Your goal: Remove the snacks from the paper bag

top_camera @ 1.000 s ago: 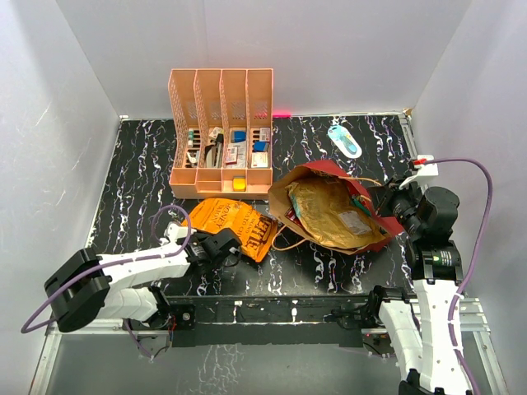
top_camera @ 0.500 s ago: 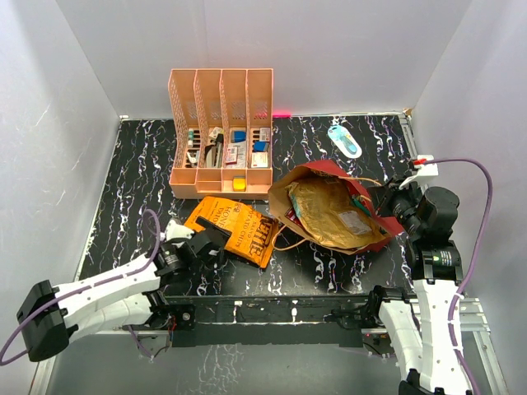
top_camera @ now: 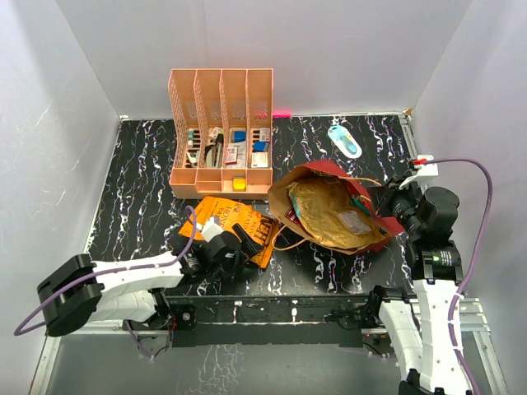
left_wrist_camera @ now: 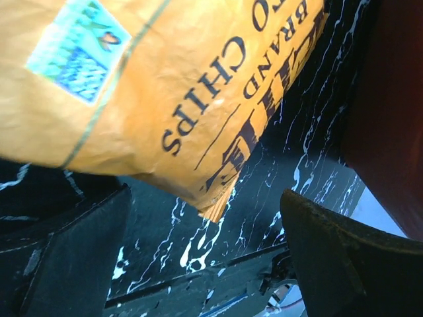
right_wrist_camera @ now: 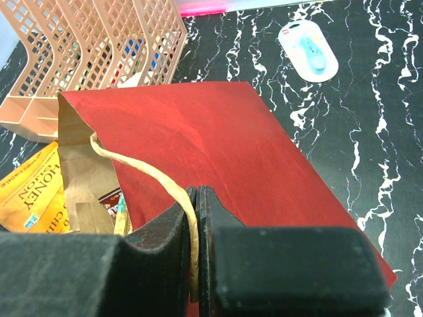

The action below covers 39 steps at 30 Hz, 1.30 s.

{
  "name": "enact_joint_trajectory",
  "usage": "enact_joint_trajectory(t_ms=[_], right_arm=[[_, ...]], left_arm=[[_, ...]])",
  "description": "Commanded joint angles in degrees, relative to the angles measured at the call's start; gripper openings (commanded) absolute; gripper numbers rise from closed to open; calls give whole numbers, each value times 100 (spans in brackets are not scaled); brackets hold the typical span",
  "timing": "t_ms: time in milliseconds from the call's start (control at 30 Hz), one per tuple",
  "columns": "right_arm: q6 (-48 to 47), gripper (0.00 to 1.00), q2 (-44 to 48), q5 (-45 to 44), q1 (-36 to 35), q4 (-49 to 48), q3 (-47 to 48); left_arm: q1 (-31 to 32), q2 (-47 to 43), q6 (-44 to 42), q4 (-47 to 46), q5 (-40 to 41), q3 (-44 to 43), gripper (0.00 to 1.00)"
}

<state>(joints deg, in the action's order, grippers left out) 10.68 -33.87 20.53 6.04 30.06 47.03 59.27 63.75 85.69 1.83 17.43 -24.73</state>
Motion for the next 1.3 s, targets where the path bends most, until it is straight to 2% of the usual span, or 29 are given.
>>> enact_joint_trajectory(t_ms=[0, 133, 367, 467, 567, 733, 867, 1033, 1167, 1267], right_arm=[[5, 8, -7, -50, -8, -281, 0], [4, 8, -25, -58, -7, -288, 0], [4, 8, -15, -51, -7, -282, 0], [5, 8, -17, -50, -7, -281, 0], [4, 8, -28, -57, -7, -282, -1], [4, 8, -15, -28, -11, -290, 0], [2, 8, -6, -14, -7, -298, -6], [4, 8, -14, -35, -7, -299, -10], [5, 8, 6, -11, -7, -309, -17], [-4, 8, -1, -8, -7, -317, -27]], left_arm=[[88, 510, -280, -1132, -31, -214, 92], [103, 932, -491, -1522, 193, -506, 81], [-43, 1425, -400, -1552, 474, -883, 72], [-145, 1602, -482, -1389, 507, -1060, 75], [-320, 1669, -551, -1329, 504, -1105, 83], [-580, 1510, -876, -1076, 53, -1034, 94], [-540, 571, -1159, -703, -263, -734, 98], [-366, -1294, -1491, -547, -524, -8, 98], [-248, -2239, -2544, -464, -840, -29, 93], [-163, -2422, -3650, -619, -1007, -405, 89]])
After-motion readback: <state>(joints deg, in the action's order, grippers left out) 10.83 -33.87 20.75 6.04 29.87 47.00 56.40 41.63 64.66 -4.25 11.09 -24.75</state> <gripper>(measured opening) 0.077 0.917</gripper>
